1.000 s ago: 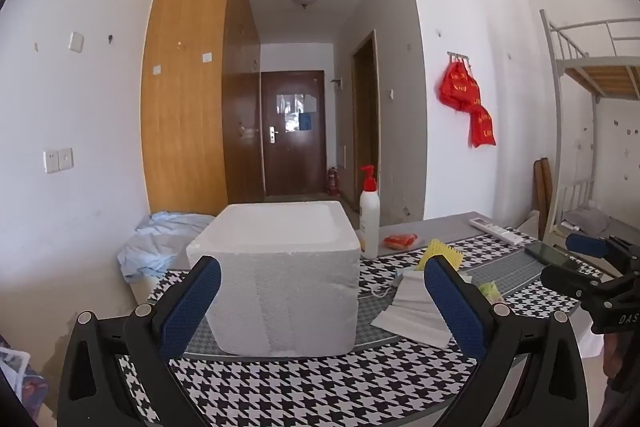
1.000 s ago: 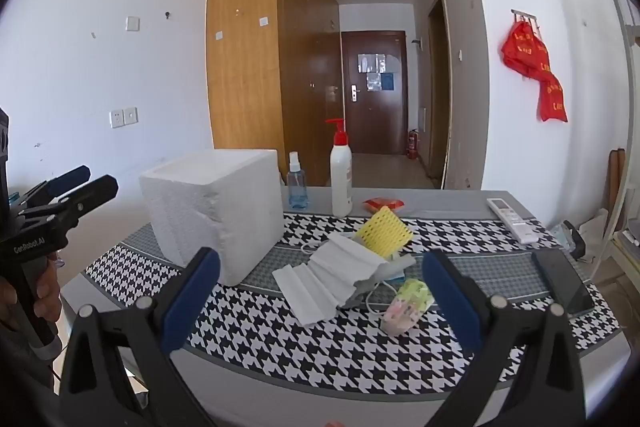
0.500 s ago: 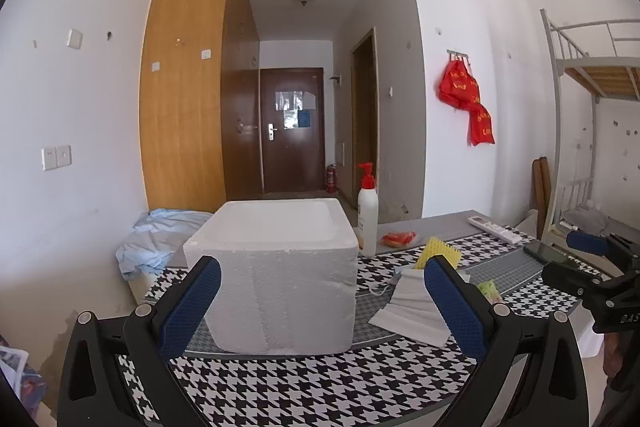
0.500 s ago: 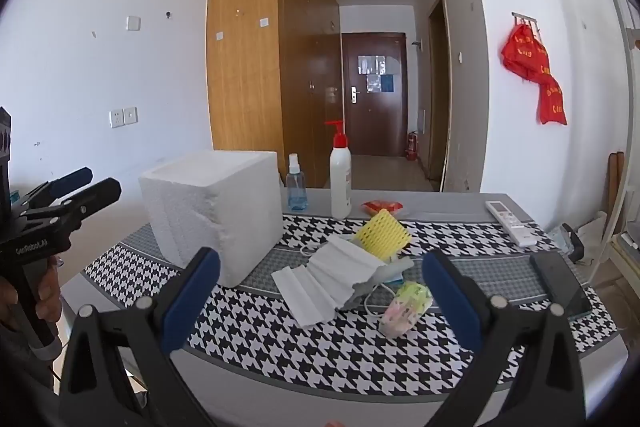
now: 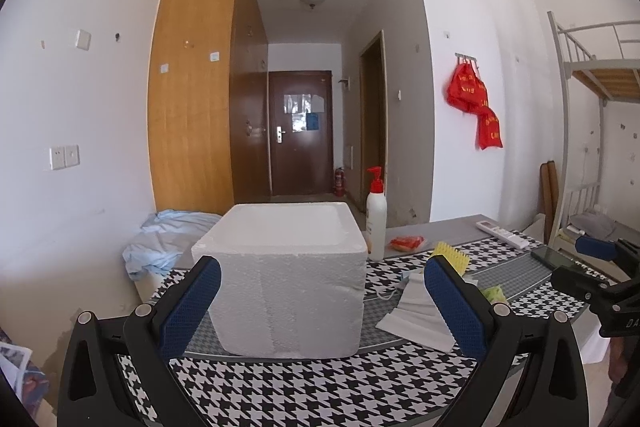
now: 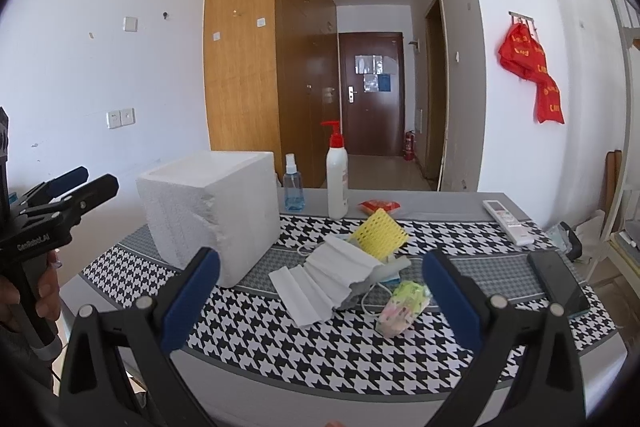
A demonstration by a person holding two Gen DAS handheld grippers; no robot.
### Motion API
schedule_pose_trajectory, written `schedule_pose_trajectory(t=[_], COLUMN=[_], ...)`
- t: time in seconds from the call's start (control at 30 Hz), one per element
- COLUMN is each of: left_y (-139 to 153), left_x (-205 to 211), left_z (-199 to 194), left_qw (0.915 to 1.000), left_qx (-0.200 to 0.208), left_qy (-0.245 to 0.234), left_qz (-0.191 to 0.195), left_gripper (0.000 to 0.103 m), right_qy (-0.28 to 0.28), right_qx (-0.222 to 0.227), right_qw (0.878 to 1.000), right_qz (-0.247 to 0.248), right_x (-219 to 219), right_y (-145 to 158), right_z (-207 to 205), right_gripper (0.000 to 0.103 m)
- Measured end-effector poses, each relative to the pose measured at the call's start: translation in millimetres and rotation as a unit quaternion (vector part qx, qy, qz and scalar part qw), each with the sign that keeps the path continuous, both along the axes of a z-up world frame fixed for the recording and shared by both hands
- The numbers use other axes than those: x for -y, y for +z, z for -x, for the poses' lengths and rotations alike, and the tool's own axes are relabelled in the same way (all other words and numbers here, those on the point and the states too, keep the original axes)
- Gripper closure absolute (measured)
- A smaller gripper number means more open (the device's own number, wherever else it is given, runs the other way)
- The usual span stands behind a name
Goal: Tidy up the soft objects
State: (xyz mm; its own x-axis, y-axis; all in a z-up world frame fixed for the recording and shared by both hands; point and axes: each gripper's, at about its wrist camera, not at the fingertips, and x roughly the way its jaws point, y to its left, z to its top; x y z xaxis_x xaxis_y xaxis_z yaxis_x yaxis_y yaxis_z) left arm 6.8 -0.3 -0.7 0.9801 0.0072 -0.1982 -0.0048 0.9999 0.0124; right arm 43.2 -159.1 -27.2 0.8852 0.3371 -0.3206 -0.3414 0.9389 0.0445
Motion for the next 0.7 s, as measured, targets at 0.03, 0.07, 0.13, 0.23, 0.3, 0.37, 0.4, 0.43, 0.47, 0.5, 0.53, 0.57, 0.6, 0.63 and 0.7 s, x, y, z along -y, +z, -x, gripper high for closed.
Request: schedule_pose_trajectory(t=[0.03, 0.07, 0.13, 0.23, 0.3, 0.37, 0.4, 0.43, 0.47, 0.5, 0.53, 0.57, 0.6, 0.63, 0.7], left_y=[-0.2, 0.0, -0.8, -1.2, -1.2, -0.5, -0.1, 0.2, 0.3, 0.4, 1.0, 1.3, 2.3, 2.5, 2.9], left_x=[0.5, 0.3, 0.5, 0.9, 1.8, 2.3, 2.5, 2.6, 2.6, 2.1, 1.7, 1.5, 1.3, 1.4, 1.8], left_z=[-1.3, -1.7, -2.1, -4.2, -4.6, -4.3, -3.6, -3.4, -3.5, -3.2, -3.6, -3.5, -5.2, -5.7, -6.8], left_qw=[1.0000, 1.0000, 1.0000, 0.9999, 0.9999, 0.9999, 0.9999, 0.9999, 0.9999, 0.9999, 0.9999, 0.9999, 0.9999, 0.9999, 0.9999], left_qx=[0.000, 0.000, -0.002, -0.008, -0.009, -0.008, -0.007, -0.007, -0.007, -0.007, -0.007, -0.008, -0.008, -0.009, -0.011], left_qy=[0.000, 0.001, 0.006, 0.008, 0.006, 0.006, 0.006, 0.007, 0.009, 0.011, 0.011, 0.010, 0.009, 0.008, 0.007], left_qz=[0.001, 0.001, -0.002, -0.004, -0.003, -0.003, -0.003, -0.003, -0.003, -0.003, -0.002, -0.001, -0.001, -0.001, -0.003], left_gripper=[0.001, 0.001, 0.001, 0.001, 0.001, 0.001, 0.001, 0.001, 0.001, 0.001, 0.001, 0.001, 0.001, 0.001, 0.001], right_qy=[0.000, 0.000, -0.001, -0.003, -0.005, -0.005, -0.006, -0.006, -0.007, -0.007, -0.008, -0.008, -0.008, -0.008, -0.009], right_qx=[0.000, 0.000, -0.001, -0.002, -0.002, -0.002, -0.002, -0.002, -0.002, -0.002, -0.002, -0.001, -0.002, -0.002, -0.003], right_qw=[1.000, 1.000, 1.000, 1.000, 1.000, 1.000, 1.000, 1.000, 1.000, 1.000, 1.000, 1.000, 1.000, 1.000, 1.000], right_qz=[-0.001, -0.001, -0.001, 0.000, -0.001, -0.001, -0.001, -0.001, -0.001, -0.001, -0.001, -0.001, -0.002, -0.002, -0.002], right_x=[0.2, 0.5, 0.7, 1.1, 1.4, 2.0, 2.1, 2.4, 2.6, 2.5, 3.0, 3.3, 3.5, 3.4, 4.8], right_y=[0.5, 0.8, 0.9, 0.6, 0.5, 0.9, 1.2, 1.3, 1.3, 1.4, 0.9, 0.8, 0.6, 0.5, 0.0], right_z=[0.0, 0.0, 0.1, 0.2, -0.3, -0.1, 0.1, 0.1, 0.0, 0.0, -0.3, -0.6, -1.0, -1.6, -2.8], right_gripper=[0.001, 0.001, 0.001, 0.001, 0.001, 0.001, 0.001, 0.001, 0.001, 0.001, 0.001, 0.001, 0.001, 0.001, 0.001])
